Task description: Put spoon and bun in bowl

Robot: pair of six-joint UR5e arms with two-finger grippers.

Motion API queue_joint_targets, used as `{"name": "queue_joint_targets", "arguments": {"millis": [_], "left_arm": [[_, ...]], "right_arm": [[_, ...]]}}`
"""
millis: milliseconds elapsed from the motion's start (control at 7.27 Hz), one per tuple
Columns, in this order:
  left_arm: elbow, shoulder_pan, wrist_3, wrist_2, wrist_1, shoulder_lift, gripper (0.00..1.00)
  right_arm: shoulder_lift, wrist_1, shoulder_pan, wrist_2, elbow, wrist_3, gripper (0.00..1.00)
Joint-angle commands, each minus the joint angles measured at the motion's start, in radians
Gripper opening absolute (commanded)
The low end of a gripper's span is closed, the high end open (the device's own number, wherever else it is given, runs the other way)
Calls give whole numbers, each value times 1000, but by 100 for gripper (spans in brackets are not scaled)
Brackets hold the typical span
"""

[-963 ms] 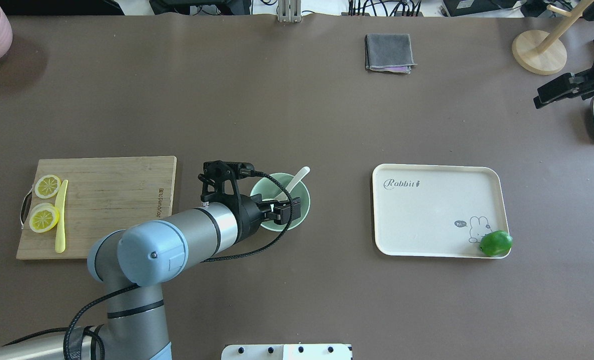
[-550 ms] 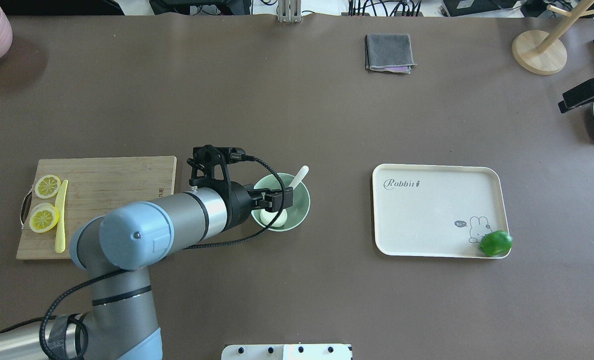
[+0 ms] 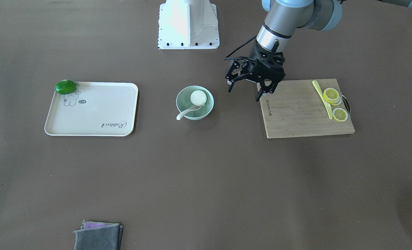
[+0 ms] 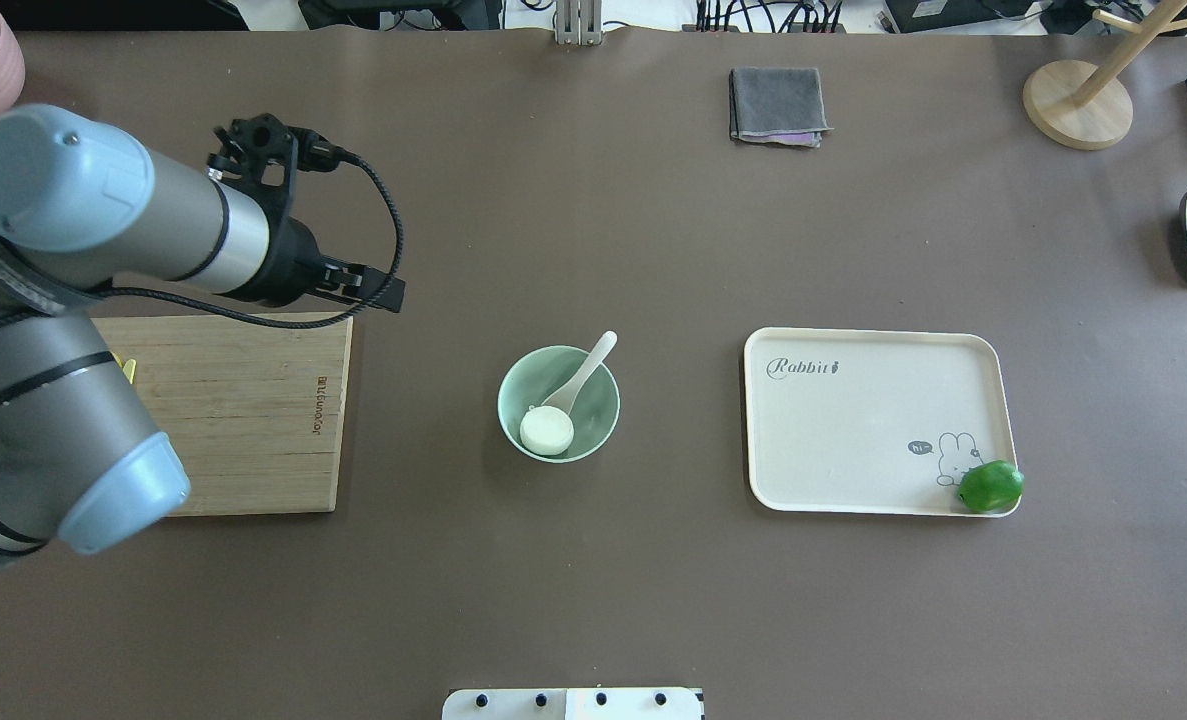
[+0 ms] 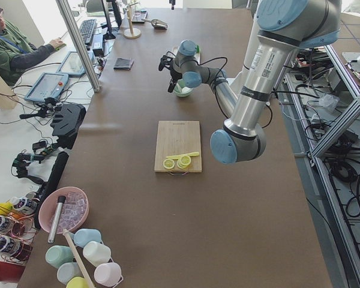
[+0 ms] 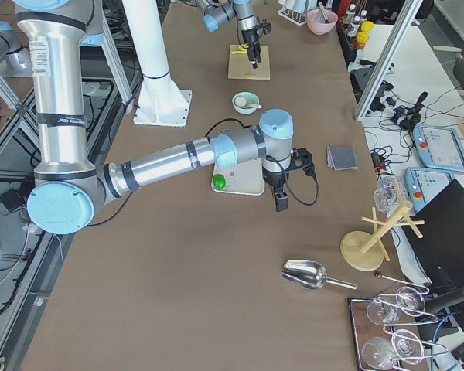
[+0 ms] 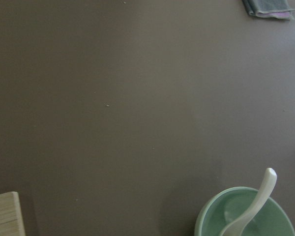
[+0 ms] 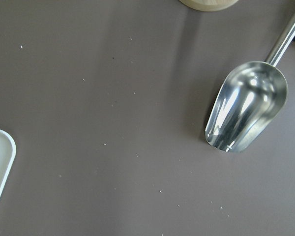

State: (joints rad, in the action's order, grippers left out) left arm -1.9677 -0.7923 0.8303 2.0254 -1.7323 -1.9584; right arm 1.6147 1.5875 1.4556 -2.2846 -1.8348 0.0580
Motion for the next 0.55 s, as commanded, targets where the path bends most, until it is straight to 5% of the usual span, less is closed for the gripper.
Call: {"name": "queue_joint_targets", "arguments": {"millis": [0, 275, 413], "left_arm": [[-22, -279, -283, 237, 207, 91, 97], [-10, -375, -356, 247, 211, 305, 98], [-7, -430, -498, 174, 115, 408, 98]], "right_arm": [[73, 6, 52, -1, 12, 74, 100], [79, 8, 54, -15, 37, 63, 100], [79, 6, 54, -36, 69, 60, 100]]}}
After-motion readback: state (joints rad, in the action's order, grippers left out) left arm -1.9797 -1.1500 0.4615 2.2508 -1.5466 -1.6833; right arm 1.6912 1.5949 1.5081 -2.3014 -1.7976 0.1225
